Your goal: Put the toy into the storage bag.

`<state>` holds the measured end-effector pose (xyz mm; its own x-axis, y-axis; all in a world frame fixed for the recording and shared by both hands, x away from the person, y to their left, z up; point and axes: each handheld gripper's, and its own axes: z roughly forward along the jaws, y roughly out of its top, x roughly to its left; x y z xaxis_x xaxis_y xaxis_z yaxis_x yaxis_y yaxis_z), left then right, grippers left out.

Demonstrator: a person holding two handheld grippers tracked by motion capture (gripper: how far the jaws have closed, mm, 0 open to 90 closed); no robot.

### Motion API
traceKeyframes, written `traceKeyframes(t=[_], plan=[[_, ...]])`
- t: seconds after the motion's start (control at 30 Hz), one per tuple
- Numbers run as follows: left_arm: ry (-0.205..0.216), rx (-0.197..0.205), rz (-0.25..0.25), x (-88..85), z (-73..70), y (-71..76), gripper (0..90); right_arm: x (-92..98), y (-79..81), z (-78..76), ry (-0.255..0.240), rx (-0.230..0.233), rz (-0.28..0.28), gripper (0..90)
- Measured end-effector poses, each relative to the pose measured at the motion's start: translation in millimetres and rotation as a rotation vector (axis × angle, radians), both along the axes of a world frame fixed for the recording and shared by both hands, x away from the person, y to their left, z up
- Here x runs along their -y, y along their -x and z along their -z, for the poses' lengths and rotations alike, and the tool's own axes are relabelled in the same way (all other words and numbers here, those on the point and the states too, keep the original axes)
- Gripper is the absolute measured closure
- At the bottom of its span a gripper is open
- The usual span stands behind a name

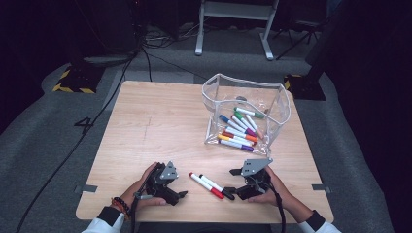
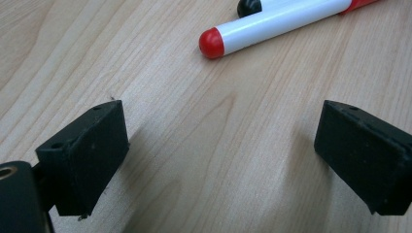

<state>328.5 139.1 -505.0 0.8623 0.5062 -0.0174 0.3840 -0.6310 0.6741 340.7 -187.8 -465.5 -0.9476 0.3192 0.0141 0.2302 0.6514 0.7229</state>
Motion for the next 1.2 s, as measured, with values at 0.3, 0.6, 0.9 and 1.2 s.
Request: traceKeyframes(t=[0.3, 0.6, 0.9, 1.2], plan=[[0.000, 0.000, 0.000, 0.0, 0.0, 0.0, 5.7, -10.5, -5.6, 12.4, 0.033, -0.016, -0.010, 34.8], [0.000, 0.000, 0.000, 0.0, 0.0, 0.0, 5.7, -5.9, -16.0, 21.8, 0.062, -0.013, 0.045, 40.9], [0.000, 0.000, 0.000, 0.0, 0.0, 0.0, 5.7, 5.0, -27.5, 27.3, 0.051, 0.001, 0.076, 59.0], [0.000, 0.000, 0.000, 0.0, 0.0, 0.0, 5.7, 12.0, -30.9, 29.0, 0.032, 0.024, 0.052, 73.6]])
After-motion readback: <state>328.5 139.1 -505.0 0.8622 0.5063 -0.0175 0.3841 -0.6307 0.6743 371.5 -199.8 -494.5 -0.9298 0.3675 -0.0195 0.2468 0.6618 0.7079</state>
